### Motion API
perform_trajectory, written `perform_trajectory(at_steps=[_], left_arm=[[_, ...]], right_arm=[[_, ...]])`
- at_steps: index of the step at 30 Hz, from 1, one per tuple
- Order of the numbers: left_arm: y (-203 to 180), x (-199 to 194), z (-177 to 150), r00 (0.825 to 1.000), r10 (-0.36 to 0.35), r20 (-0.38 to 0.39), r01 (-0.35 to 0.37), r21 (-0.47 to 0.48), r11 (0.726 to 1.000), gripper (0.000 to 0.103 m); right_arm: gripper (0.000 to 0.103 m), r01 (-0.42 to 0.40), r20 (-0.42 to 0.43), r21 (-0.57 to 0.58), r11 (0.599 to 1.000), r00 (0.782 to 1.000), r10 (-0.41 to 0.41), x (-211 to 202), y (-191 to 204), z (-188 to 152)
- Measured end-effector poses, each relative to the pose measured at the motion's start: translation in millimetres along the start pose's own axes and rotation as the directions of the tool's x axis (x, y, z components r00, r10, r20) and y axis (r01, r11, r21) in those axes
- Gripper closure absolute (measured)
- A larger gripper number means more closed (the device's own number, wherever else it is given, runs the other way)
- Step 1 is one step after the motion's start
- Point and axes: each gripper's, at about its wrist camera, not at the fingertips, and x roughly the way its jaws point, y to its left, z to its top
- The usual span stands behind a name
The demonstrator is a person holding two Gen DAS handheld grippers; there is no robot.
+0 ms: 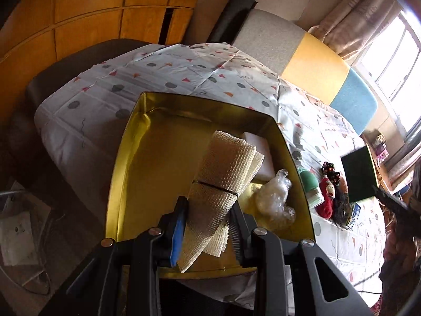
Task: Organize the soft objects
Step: 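Lower the beige cloth strip into the gold tray and open the left gripper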
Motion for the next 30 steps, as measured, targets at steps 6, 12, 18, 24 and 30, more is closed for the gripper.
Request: perform_trajectory(at_steps=[6, 12, 18, 24, 30], left_arm=[[7.5, 4.3, -11.0, 0.999, 0.027, -0.025, -0.028, -0.030, 0.999, 0.073], [6.2, 21.0, -9.0, 0.996, 0.036, -0.078, -0.042, -0.082, 0.996, 0.073], [-7.7, 45.9, 11.9, 0.994, 0.045, -0.098, -0.055, -0.109, 0.993, 0.073], [-28.6, 85.9, 43.8, 0.990, 0.078, -0.117, -0.091, -0.106, 0.990, 0.072], [-47.2, 124.4, 74.7, 0.985, 0.119, -0.125, -0.132, -0.098, 0.986, 0.071]], right_arm=[[0.075, -0.016, -0.086, -0.020, 1.000, 0.996, 0.014, -1.3, 5.6, -67.2], [0.075, 0.021, -0.123, 0.026, 0.999, 0.992, -0.018, 15.6, -9.9, -102.4], [0.075, -0.010, -0.089, 0.064, 0.998, 0.996, 0.015, 18.4, -21.3, -109.7], [0.075, -0.029, -0.073, 0.081, 0.996, 0.997, 0.035, 18.9, -26.6, -110.0], [0.075, -0.032, -0.069, 0.078, 0.996, 0.997, 0.037, 19.9, -26.2, -109.6]])
